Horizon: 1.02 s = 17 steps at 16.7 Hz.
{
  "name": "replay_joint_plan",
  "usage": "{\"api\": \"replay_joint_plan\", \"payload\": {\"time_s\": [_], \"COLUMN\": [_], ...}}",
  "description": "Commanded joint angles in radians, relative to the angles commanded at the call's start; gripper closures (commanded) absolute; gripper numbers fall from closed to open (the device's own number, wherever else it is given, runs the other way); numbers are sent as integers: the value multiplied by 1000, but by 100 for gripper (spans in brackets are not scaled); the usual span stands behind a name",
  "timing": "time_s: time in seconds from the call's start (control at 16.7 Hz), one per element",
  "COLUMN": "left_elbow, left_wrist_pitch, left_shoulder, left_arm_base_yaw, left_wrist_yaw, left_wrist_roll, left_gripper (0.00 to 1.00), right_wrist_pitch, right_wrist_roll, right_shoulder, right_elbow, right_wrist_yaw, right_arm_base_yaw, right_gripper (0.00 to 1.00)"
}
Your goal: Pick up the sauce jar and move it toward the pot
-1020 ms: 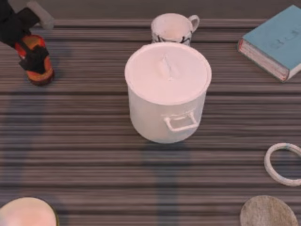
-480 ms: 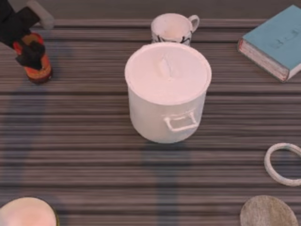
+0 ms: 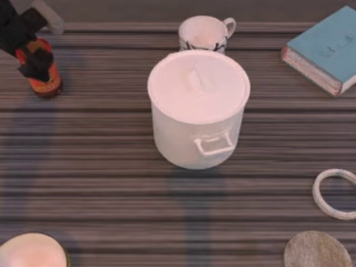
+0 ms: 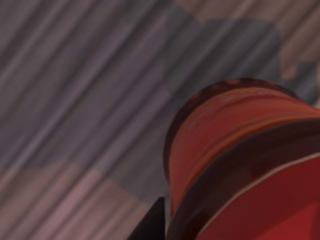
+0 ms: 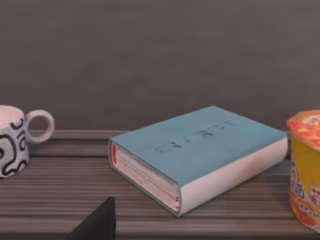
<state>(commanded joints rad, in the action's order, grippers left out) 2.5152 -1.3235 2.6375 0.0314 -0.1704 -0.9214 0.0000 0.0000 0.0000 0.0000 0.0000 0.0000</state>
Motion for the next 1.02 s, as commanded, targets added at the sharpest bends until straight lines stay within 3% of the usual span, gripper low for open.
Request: {"api": "replay_joint_plan", "payload": {"time_s": [0.6,1.02], "left_elbow": [-38,-411], "left_wrist_pitch": [0,9], "left_shoulder": [-38,-407], "left_arm_base_yaw": [3,30], "left_wrist_yaw": [0,4], "left_wrist_roll": [-5,-10], "left_gripper": [100,100], "right_wrist_pitch": [0,0], "right_wrist_roll": [0,0], "right_shoulder": [0,0], "right_elbow": [0,0], "right_wrist_yaw": [0,0], "right_arm_base_yaw": [0,0], "right_gripper": [0,0]}}
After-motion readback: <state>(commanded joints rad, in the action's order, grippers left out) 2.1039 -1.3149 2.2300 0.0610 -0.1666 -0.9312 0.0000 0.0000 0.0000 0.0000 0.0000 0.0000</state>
